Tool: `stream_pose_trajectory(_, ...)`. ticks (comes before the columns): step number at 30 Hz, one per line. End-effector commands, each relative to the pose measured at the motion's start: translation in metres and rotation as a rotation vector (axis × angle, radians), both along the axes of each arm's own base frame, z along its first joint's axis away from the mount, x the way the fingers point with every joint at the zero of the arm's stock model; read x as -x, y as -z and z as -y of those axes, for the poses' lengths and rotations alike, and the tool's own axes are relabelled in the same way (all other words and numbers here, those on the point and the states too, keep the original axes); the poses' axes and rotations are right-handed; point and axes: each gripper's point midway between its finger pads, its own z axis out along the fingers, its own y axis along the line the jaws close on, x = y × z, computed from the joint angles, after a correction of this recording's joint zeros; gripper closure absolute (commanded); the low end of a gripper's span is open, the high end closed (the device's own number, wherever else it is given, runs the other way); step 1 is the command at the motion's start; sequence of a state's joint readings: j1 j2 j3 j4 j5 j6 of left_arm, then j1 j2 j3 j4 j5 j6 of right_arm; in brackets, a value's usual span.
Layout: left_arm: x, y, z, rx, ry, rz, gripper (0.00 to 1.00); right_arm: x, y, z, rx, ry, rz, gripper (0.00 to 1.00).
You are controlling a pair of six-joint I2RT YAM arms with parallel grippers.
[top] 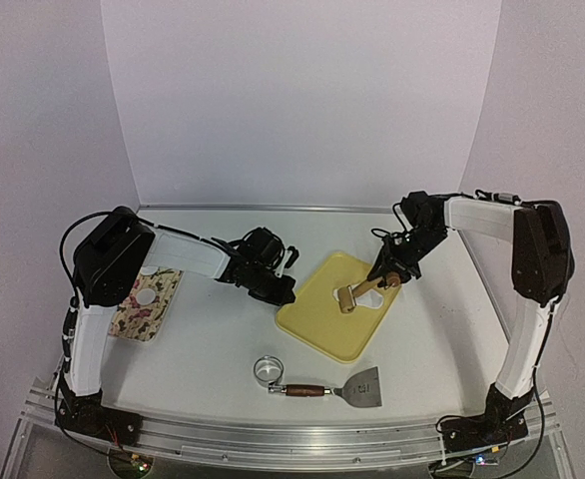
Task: Roll out the dumpling wrappers from the dough
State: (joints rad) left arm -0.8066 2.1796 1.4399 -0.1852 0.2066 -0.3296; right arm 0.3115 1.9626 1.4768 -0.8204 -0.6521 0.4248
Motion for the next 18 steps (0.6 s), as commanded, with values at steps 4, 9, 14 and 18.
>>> stream_pose_trajectory(4, 0.045, 0.065, -0.04, -0.215, 0.016, -0.177, 1.0, 0.024, 0.084, 0.047, 0.387, 0.008, -0.133, 1.0)
stream_pose_trajectory(9, 0.046, 0.065, -0.039, -0.21, 0.018, -0.178, 1.0, 0.025, 0.089, 0.045, 0.397, 0.012, -0.144, 1.0)
stream_pose_trajectory(14, 0.049, 0.066, -0.037, -0.205, 0.028, -0.183, 1.0, 0.025, 0.093, 0.04, 0.41, -0.002, -0.145, 1.0)
stream_pose_trajectory(18, 0.05, 0.068, -0.034, -0.202, 0.033, -0.186, 1.0, 0.023, 0.095, 0.035, 0.413, -0.01, -0.139, 1.0)
